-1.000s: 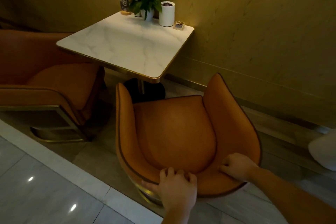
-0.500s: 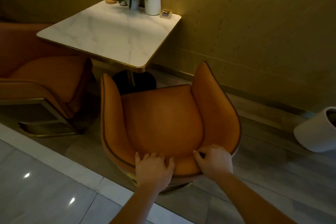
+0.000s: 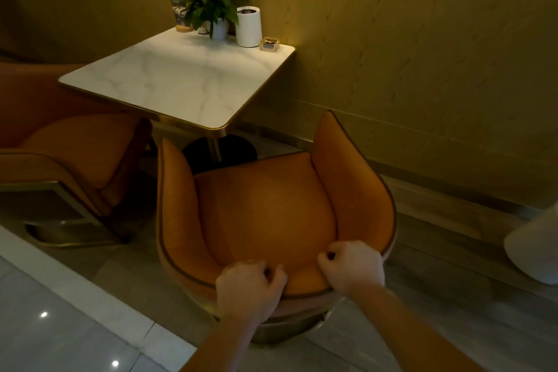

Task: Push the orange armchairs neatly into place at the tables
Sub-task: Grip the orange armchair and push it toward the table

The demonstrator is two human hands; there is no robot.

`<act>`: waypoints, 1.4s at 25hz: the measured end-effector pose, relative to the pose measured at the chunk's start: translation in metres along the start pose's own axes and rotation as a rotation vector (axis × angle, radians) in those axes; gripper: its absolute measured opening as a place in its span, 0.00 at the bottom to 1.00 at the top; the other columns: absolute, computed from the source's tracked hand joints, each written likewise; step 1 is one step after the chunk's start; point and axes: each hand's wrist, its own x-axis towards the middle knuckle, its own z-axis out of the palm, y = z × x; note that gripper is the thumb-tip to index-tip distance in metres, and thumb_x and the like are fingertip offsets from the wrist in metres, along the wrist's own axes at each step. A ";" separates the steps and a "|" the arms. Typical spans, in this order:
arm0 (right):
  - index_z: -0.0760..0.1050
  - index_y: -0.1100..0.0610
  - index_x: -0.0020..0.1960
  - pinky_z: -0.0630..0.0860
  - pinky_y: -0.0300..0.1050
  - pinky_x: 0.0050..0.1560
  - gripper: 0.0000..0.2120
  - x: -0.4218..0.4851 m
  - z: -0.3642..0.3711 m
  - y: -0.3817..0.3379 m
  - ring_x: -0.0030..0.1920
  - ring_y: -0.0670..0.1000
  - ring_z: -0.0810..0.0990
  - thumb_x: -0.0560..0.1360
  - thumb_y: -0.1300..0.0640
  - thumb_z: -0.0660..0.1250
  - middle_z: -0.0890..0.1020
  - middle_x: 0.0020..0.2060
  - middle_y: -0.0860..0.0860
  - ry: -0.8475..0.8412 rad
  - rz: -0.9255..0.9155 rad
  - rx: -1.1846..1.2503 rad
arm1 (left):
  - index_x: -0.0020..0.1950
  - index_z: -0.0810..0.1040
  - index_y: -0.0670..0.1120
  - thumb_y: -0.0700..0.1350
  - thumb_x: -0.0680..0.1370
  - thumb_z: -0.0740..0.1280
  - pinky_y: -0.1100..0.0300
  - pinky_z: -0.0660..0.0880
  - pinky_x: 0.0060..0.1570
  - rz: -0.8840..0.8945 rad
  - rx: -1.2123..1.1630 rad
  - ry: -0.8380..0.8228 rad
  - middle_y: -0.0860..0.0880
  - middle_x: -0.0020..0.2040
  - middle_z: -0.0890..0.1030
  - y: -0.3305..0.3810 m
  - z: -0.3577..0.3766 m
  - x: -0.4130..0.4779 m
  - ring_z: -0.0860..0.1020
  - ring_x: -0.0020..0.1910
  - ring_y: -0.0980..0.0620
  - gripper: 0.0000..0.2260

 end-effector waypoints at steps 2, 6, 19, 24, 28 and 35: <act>0.76 0.49 0.34 0.77 0.36 0.36 0.20 0.021 -0.006 0.019 0.29 0.42 0.78 0.78 0.40 0.60 0.79 0.29 0.46 -0.004 0.022 0.008 | 0.28 0.66 0.52 0.66 0.77 0.52 0.64 0.59 0.25 0.020 -0.016 -0.005 0.57 0.24 0.67 0.018 0.008 0.014 0.66 0.24 0.61 0.24; 0.77 0.48 0.35 0.73 0.36 0.35 0.18 0.056 -0.026 0.052 0.31 0.42 0.78 0.79 0.41 0.61 0.80 0.30 0.45 -0.002 0.002 -0.041 | 0.32 0.70 0.50 0.67 0.77 0.51 0.62 0.69 0.29 0.022 -0.037 -0.001 0.55 0.29 0.72 0.057 0.023 0.040 0.71 0.28 0.59 0.25; 0.79 0.45 0.37 0.77 0.41 0.40 0.15 0.213 -0.067 0.139 0.35 0.40 0.78 0.77 0.40 0.64 0.80 0.34 0.42 0.001 -0.082 -0.065 | 0.33 0.72 0.51 0.66 0.76 0.52 0.61 0.70 0.30 -0.025 -0.062 0.084 0.54 0.29 0.73 0.151 0.074 0.163 0.72 0.28 0.58 0.23; 0.79 0.46 0.36 0.75 0.41 0.40 0.14 0.273 -0.080 0.157 0.36 0.41 0.78 0.77 0.41 0.65 0.80 0.33 0.44 -0.011 -0.109 -0.046 | 0.34 0.72 0.51 0.66 0.77 0.52 0.64 0.70 0.31 -0.024 -0.054 0.099 0.55 0.30 0.74 0.172 0.088 0.218 0.72 0.28 0.60 0.24; 0.79 0.46 0.37 0.78 0.43 0.43 0.14 0.315 -0.088 0.164 0.37 0.41 0.79 0.78 0.42 0.64 0.81 0.34 0.44 -0.038 -0.139 -0.012 | 0.35 0.72 0.51 0.66 0.77 0.52 0.64 0.72 0.33 -0.032 -0.039 0.093 0.54 0.31 0.75 0.181 0.092 0.260 0.73 0.30 0.59 0.24; 0.80 0.46 0.39 0.74 0.42 0.39 0.14 0.389 -0.104 0.179 0.37 0.43 0.78 0.78 0.42 0.63 0.81 0.36 0.44 -0.075 -0.215 -0.036 | 0.37 0.72 0.51 0.67 0.78 0.52 0.61 0.75 0.38 -0.134 0.015 0.129 0.55 0.33 0.73 0.205 0.109 0.325 0.72 0.33 0.59 0.23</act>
